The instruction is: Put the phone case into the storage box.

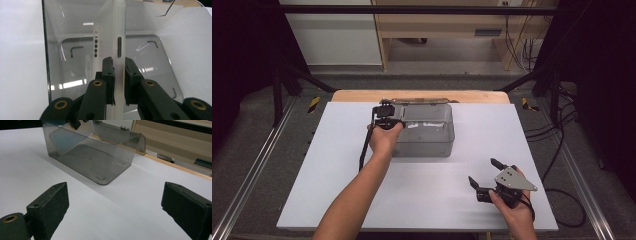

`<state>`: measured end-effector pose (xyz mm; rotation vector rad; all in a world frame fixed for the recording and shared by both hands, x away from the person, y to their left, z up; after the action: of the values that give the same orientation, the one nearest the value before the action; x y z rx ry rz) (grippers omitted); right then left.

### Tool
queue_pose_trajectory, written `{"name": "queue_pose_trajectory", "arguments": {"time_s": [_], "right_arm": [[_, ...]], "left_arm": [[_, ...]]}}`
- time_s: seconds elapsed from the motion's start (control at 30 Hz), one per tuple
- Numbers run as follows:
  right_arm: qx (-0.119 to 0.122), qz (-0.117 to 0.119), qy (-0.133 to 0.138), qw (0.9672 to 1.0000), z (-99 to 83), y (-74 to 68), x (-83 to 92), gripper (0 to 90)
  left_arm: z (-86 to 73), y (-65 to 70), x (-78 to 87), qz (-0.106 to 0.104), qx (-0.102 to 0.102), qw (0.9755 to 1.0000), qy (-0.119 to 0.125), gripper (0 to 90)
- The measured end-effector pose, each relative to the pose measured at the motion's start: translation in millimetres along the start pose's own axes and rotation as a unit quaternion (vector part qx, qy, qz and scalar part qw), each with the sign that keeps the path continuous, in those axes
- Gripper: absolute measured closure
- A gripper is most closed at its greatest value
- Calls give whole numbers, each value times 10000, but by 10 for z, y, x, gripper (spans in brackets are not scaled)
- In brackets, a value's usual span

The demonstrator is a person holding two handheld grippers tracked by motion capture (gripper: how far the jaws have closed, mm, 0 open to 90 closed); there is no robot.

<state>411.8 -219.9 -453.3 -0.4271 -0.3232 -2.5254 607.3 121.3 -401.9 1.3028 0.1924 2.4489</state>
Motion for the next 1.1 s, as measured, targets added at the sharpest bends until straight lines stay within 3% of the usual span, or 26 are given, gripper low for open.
{"name": "queue_pose_trajectory", "arguments": {"time_s": [0.4,1.1], "right_arm": [[-15,5,0,10000,-1,-1,-1,80],[19,21,-49,10000,-3,-15,-22,80]], "left_arm": [[11,50,-25,-121,51,9999,-1,808],[38,-77,-68,53,159,9997,-167,788]]}}
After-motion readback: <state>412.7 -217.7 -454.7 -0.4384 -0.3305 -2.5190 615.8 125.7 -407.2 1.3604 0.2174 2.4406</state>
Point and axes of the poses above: each handheld gripper's, and its own axes: x roughly backward along the jaws, z roughly out of its top, y roughly to its right, the point moved 1 cm from there along -x, roughly forward along the jaws, and after that the axes turned 4 degrees about -y, right-handed, at the moved point
